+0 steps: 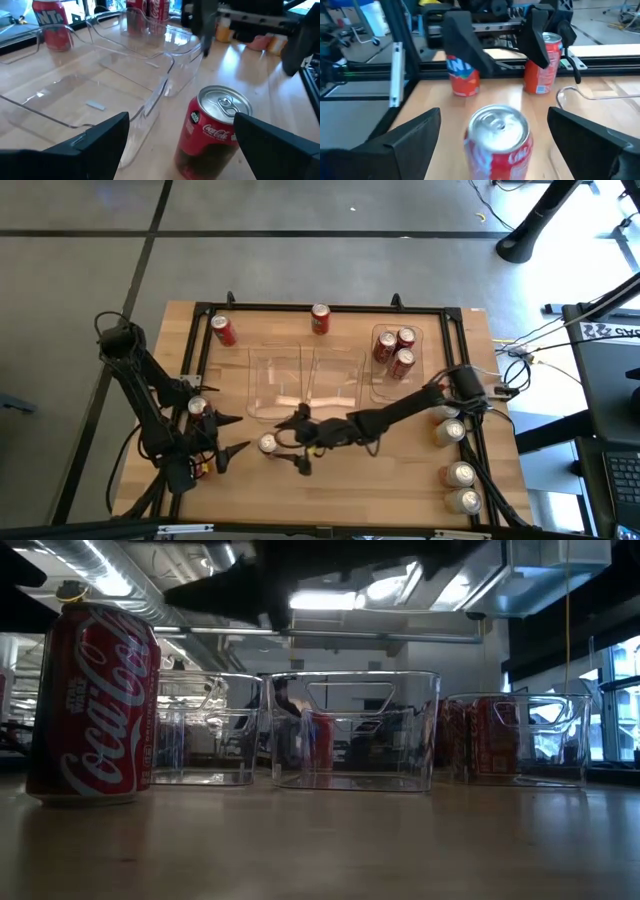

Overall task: Sort soda cans
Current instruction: Put the red soda can into the right transparent bin

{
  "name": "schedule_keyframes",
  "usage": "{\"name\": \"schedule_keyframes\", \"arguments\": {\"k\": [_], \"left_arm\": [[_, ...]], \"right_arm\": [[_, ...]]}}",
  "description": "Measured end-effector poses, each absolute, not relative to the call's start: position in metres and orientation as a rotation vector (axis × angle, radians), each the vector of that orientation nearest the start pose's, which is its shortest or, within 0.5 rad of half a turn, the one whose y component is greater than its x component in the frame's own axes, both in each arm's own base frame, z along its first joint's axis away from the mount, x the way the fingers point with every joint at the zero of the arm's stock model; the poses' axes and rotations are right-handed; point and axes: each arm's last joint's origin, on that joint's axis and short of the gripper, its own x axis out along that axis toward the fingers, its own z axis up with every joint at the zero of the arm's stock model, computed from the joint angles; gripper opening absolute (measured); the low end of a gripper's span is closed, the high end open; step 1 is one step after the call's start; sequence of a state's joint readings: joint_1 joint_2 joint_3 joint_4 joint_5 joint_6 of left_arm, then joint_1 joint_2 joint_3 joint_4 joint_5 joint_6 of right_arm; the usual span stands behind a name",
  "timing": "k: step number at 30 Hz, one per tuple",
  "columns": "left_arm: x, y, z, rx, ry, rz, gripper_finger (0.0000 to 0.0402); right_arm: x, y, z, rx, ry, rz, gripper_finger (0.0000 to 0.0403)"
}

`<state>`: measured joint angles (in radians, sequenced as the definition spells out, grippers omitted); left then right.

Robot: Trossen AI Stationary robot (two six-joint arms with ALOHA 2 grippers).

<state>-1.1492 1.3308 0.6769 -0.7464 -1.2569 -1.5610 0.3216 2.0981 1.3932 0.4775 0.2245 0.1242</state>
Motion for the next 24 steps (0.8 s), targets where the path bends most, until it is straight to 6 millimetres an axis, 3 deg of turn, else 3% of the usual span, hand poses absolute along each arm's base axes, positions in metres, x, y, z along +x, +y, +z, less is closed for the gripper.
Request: {"name": "schedule_keyframes", "arguments": {"k": [8, 24], "left_arm": [[0.108, -0.173, 0.183, -0.231, 0.268, 0.386, 0.0345], [0.109, -0.176, 0.184, -0.209, 0.270, 0.370, 0.0345]], "right_arm": [[0.476, 0.136, 0.186, 0.072, 0.227, 0.106, 0.0367], [0.486, 0.134, 0.153, 0.068, 0.213, 0.093, 0.0367]]}}
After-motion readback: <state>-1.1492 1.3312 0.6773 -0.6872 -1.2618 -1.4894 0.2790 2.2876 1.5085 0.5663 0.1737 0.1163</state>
